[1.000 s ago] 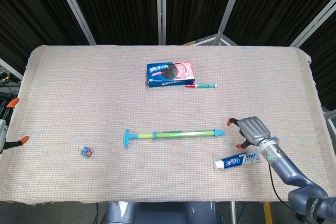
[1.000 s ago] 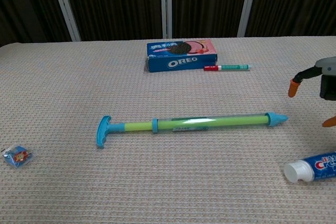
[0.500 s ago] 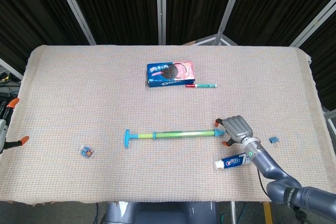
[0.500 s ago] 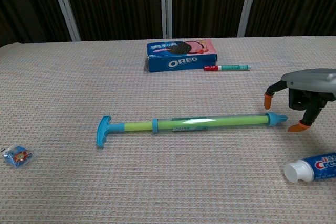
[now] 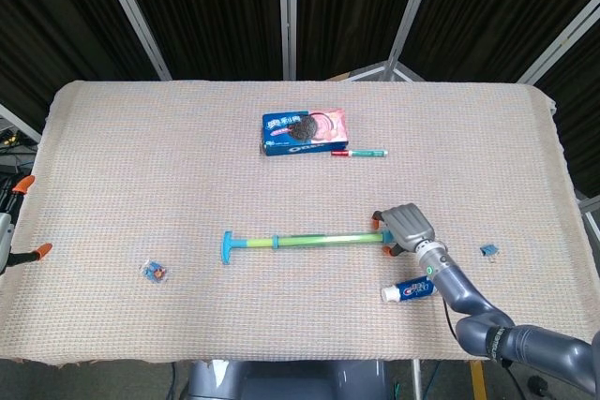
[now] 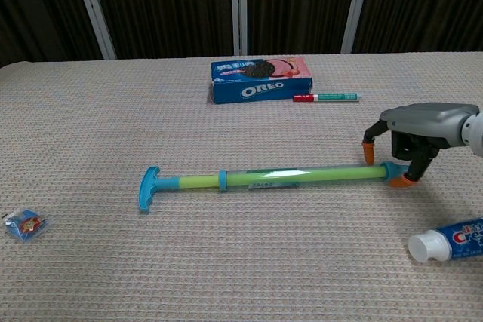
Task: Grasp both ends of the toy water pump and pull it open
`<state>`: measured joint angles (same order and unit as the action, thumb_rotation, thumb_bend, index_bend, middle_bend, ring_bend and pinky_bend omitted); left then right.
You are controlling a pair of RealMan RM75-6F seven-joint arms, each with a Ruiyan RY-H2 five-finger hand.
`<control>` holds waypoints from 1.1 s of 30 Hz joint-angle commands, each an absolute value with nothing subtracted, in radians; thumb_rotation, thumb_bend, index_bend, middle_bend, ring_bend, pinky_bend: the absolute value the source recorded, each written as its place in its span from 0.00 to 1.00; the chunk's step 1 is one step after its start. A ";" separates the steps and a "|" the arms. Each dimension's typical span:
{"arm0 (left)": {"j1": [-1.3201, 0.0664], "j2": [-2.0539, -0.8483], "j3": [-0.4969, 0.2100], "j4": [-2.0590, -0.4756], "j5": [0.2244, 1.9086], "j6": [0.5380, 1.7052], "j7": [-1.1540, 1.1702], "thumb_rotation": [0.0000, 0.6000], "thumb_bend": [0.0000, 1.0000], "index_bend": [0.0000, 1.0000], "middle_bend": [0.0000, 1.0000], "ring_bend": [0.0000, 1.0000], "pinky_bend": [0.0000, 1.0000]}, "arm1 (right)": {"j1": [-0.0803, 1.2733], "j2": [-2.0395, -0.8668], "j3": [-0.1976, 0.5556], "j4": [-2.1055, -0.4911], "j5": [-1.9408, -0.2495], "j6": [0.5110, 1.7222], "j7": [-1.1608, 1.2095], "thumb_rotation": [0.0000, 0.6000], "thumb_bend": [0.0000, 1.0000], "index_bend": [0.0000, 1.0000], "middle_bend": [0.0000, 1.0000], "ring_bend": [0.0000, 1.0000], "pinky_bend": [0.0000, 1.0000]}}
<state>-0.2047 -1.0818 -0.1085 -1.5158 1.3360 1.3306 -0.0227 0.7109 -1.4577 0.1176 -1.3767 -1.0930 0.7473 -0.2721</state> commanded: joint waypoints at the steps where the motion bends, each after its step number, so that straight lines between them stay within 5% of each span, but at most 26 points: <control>1: -0.205 -1.082 -0.108 -1.516 1.336 1.330 -0.022 1.00 0.00 0.00 0.00 0.00 0.00 | 0.713 -1.458 0.117 -1.377 -1.088 0.747 -0.273 1.00 0.20 0.46 0.97 0.99 1.00; 10: -0.207 -1.085 -0.106 -1.521 1.340 1.327 -0.013 1.00 0.00 0.00 0.00 0.00 0.00 | 0.723 -1.469 0.107 -1.372 -1.065 0.741 -0.285 1.00 0.24 0.47 0.98 0.99 1.00; 17: -0.236 -1.110 -0.107 -1.507 1.345 1.289 0.012 1.00 0.00 0.00 0.00 0.01 0.01 | 0.722 -1.463 0.120 -1.398 -1.020 0.746 -0.269 1.00 0.39 0.60 0.98 1.00 1.00; 21: -0.281 -1.150 -0.112 -1.484 1.366 1.246 0.015 1.00 0.00 0.02 0.31 0.34 0.34 | 0.721 -1.450 0.127 -1.425 -0.983 0.747 -0.266 1.00 0.43 0.62 0.99 1.00 1.00; 25: -0.354 -1.195 -0.113 -1.472 1.406 1.167 0.000 1.00 0.07 0.29 0.63 0.62 0.69 | 0.724 -1.435 0.133 -1.459 -0.923 0.755 -0.278 1.00 0.46 0.63 0.99 1.00 1.00; 30: -0.429 -1.262 -0.121 -1.454 1.450 1.113 -0.004 1.00 0.20 0.41 0.78 0.75 0.90 | 0.732 -1.421 0.141 -1.501 -0.837 0.765 -0.297 1.00 0.51 0.64 0.99 1.00 1.00; 33: -0.460 -1.295 -0.121 -1.443 1.460 1.084 -0.011 1.00 0.23 0.43 0.80 0.78 0.95 | 0.737 -1.415 0.145 -1.522 -0.798 0.768 -0.300 1.00 0.51 0.64 0.99 1.00 1.00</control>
